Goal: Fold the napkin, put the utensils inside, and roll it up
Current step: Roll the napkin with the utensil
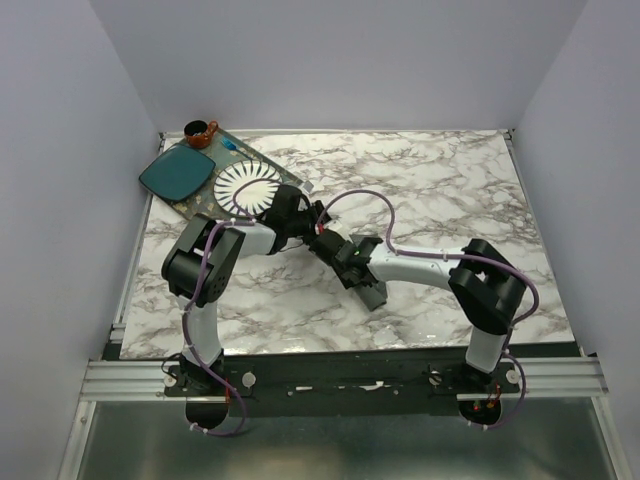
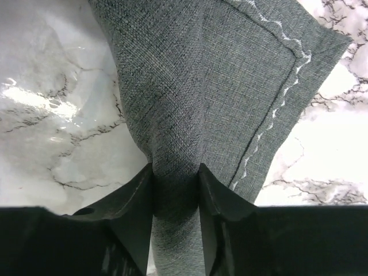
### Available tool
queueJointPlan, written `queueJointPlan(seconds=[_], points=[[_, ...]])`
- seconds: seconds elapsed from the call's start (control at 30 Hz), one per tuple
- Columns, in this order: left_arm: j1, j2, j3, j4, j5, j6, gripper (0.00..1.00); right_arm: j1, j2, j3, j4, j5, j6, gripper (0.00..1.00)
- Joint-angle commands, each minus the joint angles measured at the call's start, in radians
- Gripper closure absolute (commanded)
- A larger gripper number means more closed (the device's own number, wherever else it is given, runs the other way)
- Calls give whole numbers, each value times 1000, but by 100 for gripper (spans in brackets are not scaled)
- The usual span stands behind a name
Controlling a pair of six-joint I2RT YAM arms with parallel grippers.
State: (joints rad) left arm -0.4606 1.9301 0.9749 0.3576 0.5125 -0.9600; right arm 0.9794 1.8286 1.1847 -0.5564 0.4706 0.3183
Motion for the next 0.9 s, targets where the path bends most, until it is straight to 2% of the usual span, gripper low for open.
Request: queueJointPlan(seconds=[0.0, 0.03, 0.1, 0.13, 0.2, 0.23, 0.3, 0.33, 0.57, 0.73, 0.87], points=[[8, -32, 44, -169, -38, 101, 48, -65, -38, -80, 71, -128, 22, 70], [8, -46, 53, -187, -46, 112, 47, -83, -66, -98, 93, -233, 21, 75], [8, -87, 80, -236, -75, 145, 45, -155, -87, -149, 156, -367, 19, 77], [8, -101, 87, -247, -80, 153, 44, -180, -101, -160, 171, -509, 16, 81], [8, -141, 108, -279, -95, 171, 42, -253, -106, -180, 209, -631, 16, 82], [8, -152, 111, -282, -95, 181, 42, -277, -106, -195, 220, -762, 12, 82], [8, -183, 117, -293, -97, 187, 42, -338, -89, -200, 231, -875, 15, 82], [8, -190, 117, -293, -92, 188, 42, -356, -78, -195, 231, -983, 15, 81], [-10, -149, 88, -197, -22, 104, 44, -510, 55, -207, 308, -1358, 77, 79], [-38, -54, 77, -125, -3, 60, 45, -553, 90, -212, 343, -1408, 84, 78], [-35, 1, 51, -120, -37, 73, 45, -558, 72, -215, 337, -1356, 73, 74]])
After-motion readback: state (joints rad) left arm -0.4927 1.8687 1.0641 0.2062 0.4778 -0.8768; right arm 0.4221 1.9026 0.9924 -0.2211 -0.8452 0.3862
